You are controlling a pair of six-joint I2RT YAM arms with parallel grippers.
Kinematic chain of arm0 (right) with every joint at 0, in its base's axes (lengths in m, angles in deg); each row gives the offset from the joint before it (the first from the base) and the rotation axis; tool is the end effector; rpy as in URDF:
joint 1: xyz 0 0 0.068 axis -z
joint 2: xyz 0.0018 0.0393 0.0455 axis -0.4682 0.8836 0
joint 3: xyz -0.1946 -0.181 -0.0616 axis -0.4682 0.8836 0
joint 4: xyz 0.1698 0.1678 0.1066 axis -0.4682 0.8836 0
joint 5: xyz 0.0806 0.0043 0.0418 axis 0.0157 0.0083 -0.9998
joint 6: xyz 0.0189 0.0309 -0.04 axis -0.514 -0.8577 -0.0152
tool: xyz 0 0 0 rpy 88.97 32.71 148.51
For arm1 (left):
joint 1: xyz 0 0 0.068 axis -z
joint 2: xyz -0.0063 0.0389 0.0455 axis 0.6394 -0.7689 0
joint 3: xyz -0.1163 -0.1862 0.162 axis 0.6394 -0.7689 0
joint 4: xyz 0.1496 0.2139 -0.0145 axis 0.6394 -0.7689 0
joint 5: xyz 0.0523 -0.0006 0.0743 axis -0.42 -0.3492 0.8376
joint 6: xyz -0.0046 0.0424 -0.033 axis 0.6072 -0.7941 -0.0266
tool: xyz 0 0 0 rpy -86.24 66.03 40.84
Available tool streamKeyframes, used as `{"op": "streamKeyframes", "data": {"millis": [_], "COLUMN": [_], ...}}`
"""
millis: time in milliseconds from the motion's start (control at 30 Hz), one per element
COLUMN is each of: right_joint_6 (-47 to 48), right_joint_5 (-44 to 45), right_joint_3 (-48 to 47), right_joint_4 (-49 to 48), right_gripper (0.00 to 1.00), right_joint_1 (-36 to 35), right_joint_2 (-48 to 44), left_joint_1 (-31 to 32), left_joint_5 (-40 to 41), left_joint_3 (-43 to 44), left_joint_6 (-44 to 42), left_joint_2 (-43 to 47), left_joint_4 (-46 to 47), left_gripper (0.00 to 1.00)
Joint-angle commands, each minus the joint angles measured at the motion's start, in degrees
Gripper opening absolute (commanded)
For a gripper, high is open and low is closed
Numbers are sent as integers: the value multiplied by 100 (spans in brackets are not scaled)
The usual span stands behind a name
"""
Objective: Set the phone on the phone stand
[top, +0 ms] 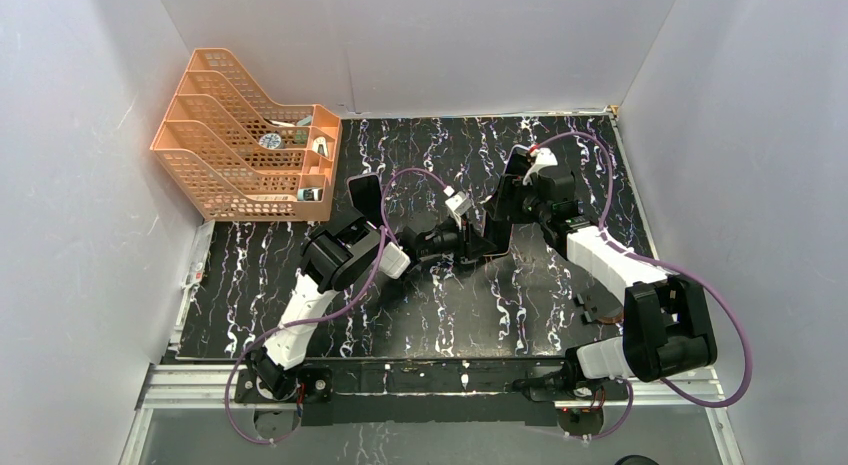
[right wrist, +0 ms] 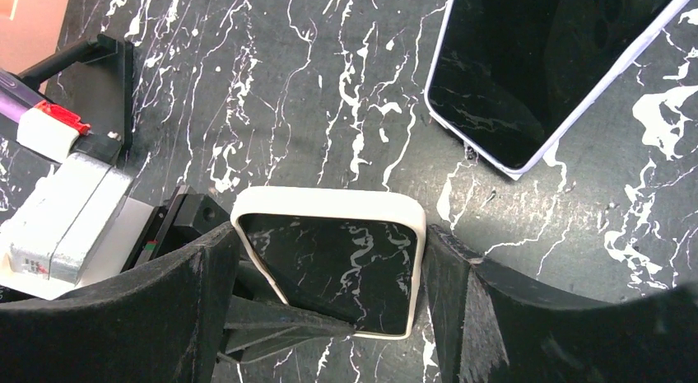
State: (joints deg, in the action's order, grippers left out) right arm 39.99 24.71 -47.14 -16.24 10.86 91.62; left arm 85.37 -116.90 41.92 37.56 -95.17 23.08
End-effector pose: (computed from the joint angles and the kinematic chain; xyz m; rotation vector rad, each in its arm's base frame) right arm 0.2863 0.0920 0.2377 -0.0574 2.0782 0.4913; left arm 0.2979 -0.3296 0.1014 0.6995 1.5564 -1.3896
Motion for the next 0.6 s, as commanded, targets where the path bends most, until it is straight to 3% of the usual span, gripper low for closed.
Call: {"op": "streamKeyframes", "data": {"millis": [0,200,367,567], "right_joint_6": [-96,-25,84,298], "right_joint_5": [-349,-545,-569,75], "right_joint_3": [151,328,199,-282], "right_joint_4": [-394,-560,-495,113], "right_gripper": [73,75,77,93], "right_joint_1": [-52,-52,-51,-50], "right_joint_2": [-152,-210,-147,-64], "left_joint_1": [31,13,-66,-141], "left_joint_5": [-95,-107,-238,-284], "left_joint_3": [19,-26,-129,-330], "left_joint_6": [-45,-45,-20,-19], "left_joint_2": [19,1,33,177], "left_joint_4": [163,176,264,453], "left_gripper": [17,0,0,0]}}
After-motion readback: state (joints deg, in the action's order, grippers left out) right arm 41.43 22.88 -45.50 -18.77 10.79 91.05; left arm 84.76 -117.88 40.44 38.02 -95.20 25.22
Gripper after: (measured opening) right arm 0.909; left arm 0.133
